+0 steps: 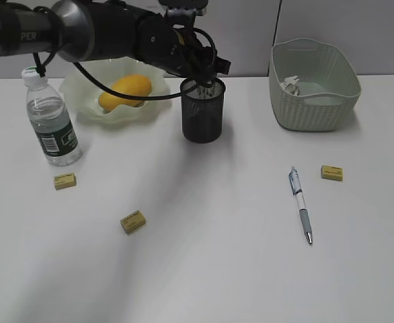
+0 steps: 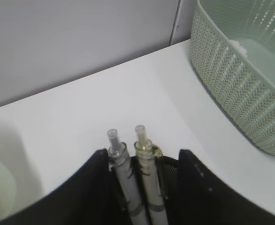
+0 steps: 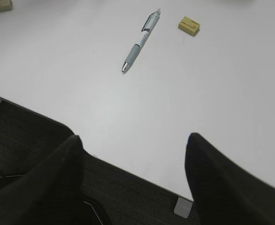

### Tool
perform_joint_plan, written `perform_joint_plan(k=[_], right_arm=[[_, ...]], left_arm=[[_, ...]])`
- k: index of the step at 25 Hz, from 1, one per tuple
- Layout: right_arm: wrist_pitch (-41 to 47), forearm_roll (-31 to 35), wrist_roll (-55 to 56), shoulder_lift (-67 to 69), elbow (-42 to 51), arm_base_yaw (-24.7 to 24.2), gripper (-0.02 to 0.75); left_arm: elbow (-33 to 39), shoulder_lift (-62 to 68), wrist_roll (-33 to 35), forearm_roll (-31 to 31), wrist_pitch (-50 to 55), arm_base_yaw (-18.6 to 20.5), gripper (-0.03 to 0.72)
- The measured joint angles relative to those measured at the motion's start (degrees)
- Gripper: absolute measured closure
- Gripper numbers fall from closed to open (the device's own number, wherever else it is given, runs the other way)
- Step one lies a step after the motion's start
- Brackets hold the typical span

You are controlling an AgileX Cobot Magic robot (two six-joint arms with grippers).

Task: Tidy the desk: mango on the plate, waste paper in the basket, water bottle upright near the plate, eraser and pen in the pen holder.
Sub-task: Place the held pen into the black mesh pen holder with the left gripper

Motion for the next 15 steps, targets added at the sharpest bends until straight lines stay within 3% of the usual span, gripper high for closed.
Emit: perform_joint_plan(k=[7, 15], right_arm=[[0.0, 0.0, 0.0, 0.0, 0.0, 0.0, 0.205], [0.0, 0.0, 0.0, 0.0, 0.0, 0.0, 0.205]], left_arm=[[0.0, -2.19, 0.0, 0.0, 3.04, 0.0, 0.298], [0.0, -8.08, 0.0, 0.0, 14.31, 0.0, 0.295]])
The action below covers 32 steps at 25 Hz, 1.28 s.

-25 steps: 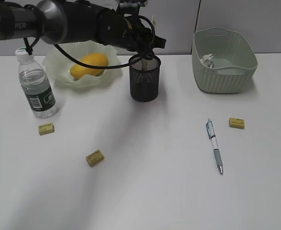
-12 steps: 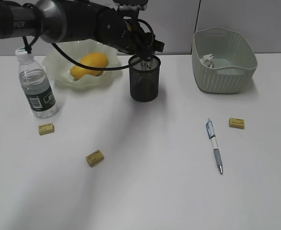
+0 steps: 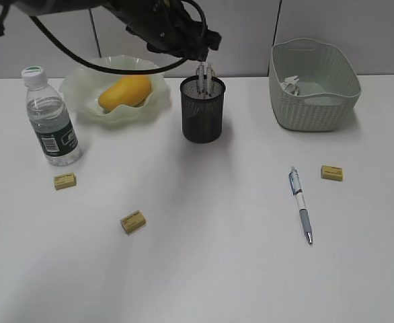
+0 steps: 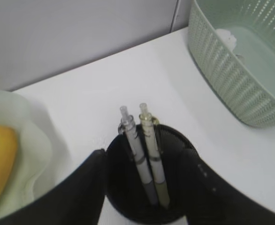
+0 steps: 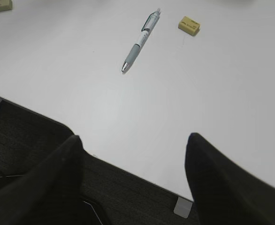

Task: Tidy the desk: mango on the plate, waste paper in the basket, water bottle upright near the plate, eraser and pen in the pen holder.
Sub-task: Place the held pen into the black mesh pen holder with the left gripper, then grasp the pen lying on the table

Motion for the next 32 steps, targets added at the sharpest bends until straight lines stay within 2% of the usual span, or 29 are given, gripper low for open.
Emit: perform_joint_plan(k=[9, 14, 24, 27, 32], right_arm=[[0.0, 0.0, 0.0, 0.0, 0.0, 0.0, 0.206], [0.0, 0.0, 0.0, 0.0, 0.0, 0.0, 0.206], [0.0, 0.0, 0.0, 0.0, 0.0, 0.0, 0.206], [0.0, 0.0, 0.0, 0.0, 0.0, 0.0, 0.206], [0.0, 0.0, 0.0, 0.0, 0.0, 0.0, 0.206]], left_arm=[[0.0, -4.31, 0.0, 0.72, 25.59, 0.0, 0.182], [0.0, -4.91, 0.05, 1.71, 38.54, 0.0, 0.164], [0.98, -11.44, 0.45, -0.01, 39.96, -0.01, 0.162], [4.96, -15.1, 0.98, -0.02, 39.96, -0.01, 0.168], [16.17, -22.91, 1.29, 0.55, 40.04, -0.01, 0.195]])
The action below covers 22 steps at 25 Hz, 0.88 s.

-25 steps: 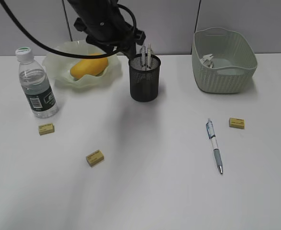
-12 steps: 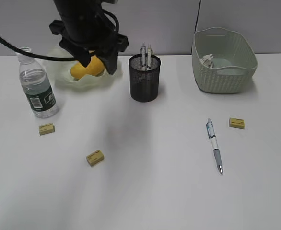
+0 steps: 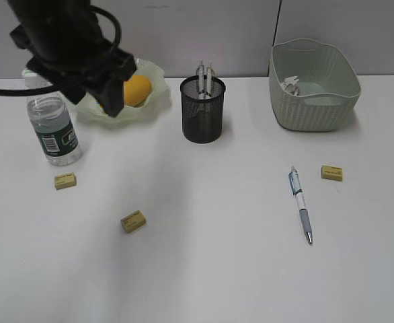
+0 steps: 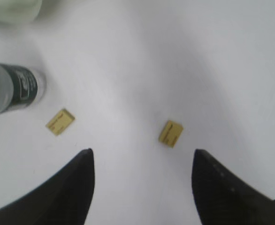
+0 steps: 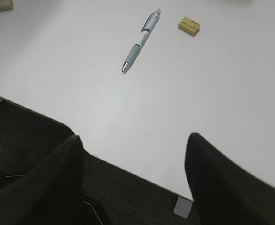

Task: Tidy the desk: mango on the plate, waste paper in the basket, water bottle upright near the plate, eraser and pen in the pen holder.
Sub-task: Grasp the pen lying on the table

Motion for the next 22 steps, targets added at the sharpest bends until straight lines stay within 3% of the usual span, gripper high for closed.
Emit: perform_joint_plan(k=[11, 22], right_arm=[[0.0, 0.0, 0.0, 0.0, 0.0, 0.0, 0.206], [0.0, 0.0, 0.0, 0.0, 0.0, 0.0, 0.206]], left_arm=[[29.36, -24.68, 0.06, 0.1, -7.28, 0.0, 0.207], [47.37, -53.64, 0.06, 0.1, -9.44, 0.0, 0.209]])
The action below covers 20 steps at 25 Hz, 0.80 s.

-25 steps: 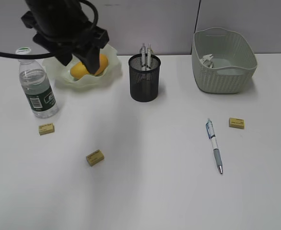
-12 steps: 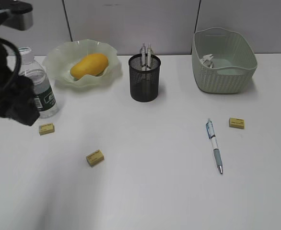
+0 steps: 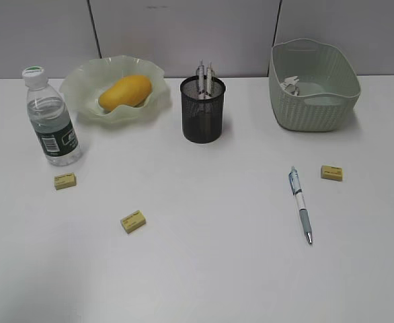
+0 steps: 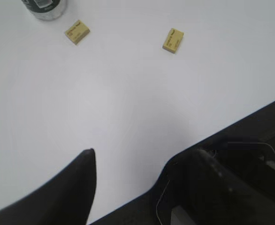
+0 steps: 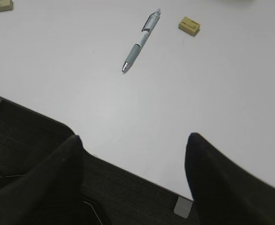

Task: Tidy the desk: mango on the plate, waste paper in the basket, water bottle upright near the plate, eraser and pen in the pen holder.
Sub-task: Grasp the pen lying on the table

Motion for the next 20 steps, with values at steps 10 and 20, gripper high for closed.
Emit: perform_joint_plan(k=[10, 20], right_arm=[[0.0, 0.0, 0.0, 0.0, 0.0, 0.0, 0.206], [0.0, 0.0, 0.0, 0.0, 0.0, 0.0, 0.206]], left_arm=[[8.63, -23.72, 0.31, -0.1, -0.12, -0.05, 0.197], [11.97, -26.96, 0.57, -0.1, -1.77, -0.05, 0.152]])
